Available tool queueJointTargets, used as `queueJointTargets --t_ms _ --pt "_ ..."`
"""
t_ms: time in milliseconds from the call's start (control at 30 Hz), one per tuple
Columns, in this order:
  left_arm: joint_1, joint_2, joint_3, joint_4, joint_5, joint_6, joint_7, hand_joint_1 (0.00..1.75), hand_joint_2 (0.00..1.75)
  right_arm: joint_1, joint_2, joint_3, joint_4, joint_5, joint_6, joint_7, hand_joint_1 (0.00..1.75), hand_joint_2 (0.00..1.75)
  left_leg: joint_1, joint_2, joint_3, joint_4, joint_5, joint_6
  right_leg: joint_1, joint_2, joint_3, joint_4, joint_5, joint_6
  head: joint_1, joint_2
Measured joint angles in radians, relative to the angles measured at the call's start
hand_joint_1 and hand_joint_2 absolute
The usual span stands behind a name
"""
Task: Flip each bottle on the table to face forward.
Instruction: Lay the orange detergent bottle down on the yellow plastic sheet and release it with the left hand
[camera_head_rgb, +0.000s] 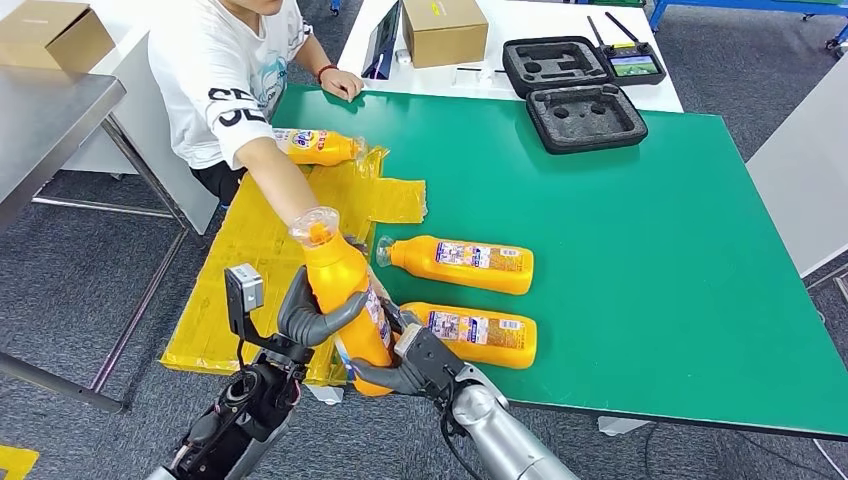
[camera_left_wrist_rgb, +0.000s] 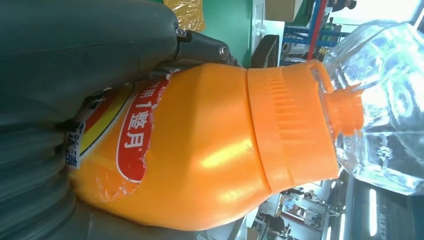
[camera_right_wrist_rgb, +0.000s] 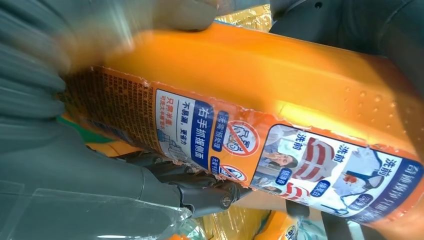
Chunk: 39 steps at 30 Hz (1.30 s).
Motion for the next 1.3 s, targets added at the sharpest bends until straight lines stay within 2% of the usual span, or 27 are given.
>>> queueJointTargets --t_ms 33,67,100,233,500,667,1000,1100,1167,1300 --pt "-0.001 0.0 0.0 0.001 0.0 0.003 -0.002 1.75 1.75 -0.002 0.002 0.0 0.003 0.001 -0.002 -0.001 0.18 1.75 0.0 0.0 0.0 0.0 0.0 0.0 0.0 0.0 0.0 0.0 0.0 0.0 0.0 0.0" --pt "-0.002 0.0 0.001 0.001 -0.001 0.006 -0.004 1.75 1.75 -0.003 0.003 0.0 0.006 0.002 -0.004 -0.001 0.03 1.75 0.0 0.0 0.0 0.0 0.0 0.0 0.0 0.0 0.0 0.0 0.0 0.0 0.0 0.0" --pt "-0.003 0.0 0.002 0.001 -0.001 0.009 -0.004 1.75 1.75 -0.003 0.006 0.001 0.009 0.002 -0.008 -0.001 0.0 1.75 0.0 0.0 0.0 0.0 0.0 0.0 0.0 0.0 0.0 0.0 0.0 0.0 0.0 0.0" --pt "-0.003 -0.001 0.009 0.001 0.0 0.02 -0.011 1.75 1.75 -0.004 0.015 0.004 0.012 0.0 -0.039 -0.001 0.0 0.0 0.0 0.0 0.0 0.0 0.0 0.0 0.0 0.0 0.0 0.0 0.0 0.0 0.0 0.0" --pt "-0.017 -0.007 0.031 0.0 0.007 0.092 -0.021 1.75 1.75 -0.013 0.033 0.004 0.005 -0.057 -0.079 -0.001 0.0 0.0 0.0 0.0 0.0 0.0 0.0 0.0 0.0 0.0 0.0 0.0 0.0 0.0 0.0 0.0" --pt "-0.02 -0.006 0.066 -0.003 0.019 0.166 -0.039 1.75 1.75 0.003 0.03 0.004 -0.079 -0.145 -0.094 -0.002 0.0 0.0 0.0 0.0 0.0 0.0 0.0 0.0 0.0 0.0 0.0 0.0 0.0 0.0 0.0 0.0" --pt "-0.022 -0.002 0.1 -0.006 0.017 0.193 -0.052 1.75 1.75 0.016 0.019 0.009 -0.166 -0.18 -0.1 -0.002 0.0 0.0 0.0 0.0 0.0 0.0 0.0 0.0 0.0 0.0 0.0 0.0 0.0 0.0 0.0 0.0" --pt "-0.022 0.002 0.119 -0.014 -0.018 0.268 -0.088 1.75 1.75 0.028 0.01 0.018 -0.211 -0.218 -0.117 -0.002 0.0 0.0 0.0 0.0 0.0 0.0 0.0 0.0 0.0 0.0 0.0 0.0 0.0 0.0 0.0 0.0" --pt "-0.022 0.01 0.143 -0.022 -0.085 0.357 -0.119 1.75 1.75 0.033 0.004 0.025 -0.245 -0.235 -0.127 -0.002 0.0 0.0 0.0 0.0 0.0 0.0 0.0 0.0 0.0 0.0 0.0 0.0 0.0 0.0 0.0 0.0" --pt "-0.022 0.053 0.195 -0.03 -0.349 0.561 -0.136 1.75 1.75 0.049 -0.009 0.034 -0.313 -0.237 -0.175 -0.002 0.0 0.0 0.001 0.0 0.0 0.0 0.0 0.0 0.0 0.0 0.0 0.0 0.0 0.0 0.0 0.0"
